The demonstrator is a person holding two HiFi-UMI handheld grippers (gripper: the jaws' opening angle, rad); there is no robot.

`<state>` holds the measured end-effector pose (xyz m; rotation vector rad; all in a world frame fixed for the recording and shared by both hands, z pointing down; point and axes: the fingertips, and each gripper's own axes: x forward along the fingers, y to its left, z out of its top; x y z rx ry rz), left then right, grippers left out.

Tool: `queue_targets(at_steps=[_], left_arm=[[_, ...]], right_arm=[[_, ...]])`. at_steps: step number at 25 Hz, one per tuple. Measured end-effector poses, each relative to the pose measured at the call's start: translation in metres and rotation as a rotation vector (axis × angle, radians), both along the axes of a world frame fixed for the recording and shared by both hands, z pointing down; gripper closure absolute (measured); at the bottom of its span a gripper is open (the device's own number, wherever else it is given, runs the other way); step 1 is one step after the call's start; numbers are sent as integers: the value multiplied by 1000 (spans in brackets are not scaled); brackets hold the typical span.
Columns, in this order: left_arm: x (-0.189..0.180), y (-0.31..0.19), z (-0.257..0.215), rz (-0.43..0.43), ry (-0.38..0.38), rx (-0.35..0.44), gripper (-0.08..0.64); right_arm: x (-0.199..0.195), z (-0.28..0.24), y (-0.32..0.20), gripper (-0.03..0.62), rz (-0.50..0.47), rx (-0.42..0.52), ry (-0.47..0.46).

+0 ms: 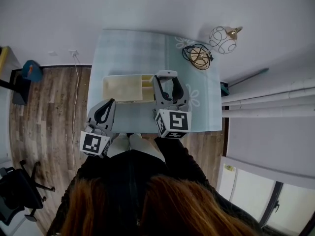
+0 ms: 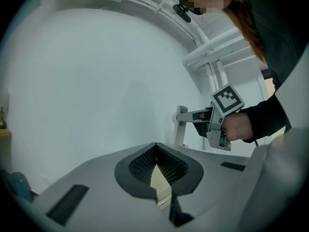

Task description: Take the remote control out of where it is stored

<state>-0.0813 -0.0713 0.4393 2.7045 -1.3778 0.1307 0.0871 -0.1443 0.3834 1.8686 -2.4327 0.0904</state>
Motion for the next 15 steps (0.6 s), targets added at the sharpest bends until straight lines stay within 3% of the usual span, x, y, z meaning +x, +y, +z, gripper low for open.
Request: queue_targets(at_steps=[15], left_arm=[[12, 2, -1, 35, 0, 1, 554]], right_arm=[[22, -4, 60, 336, -10, -33, -1]])
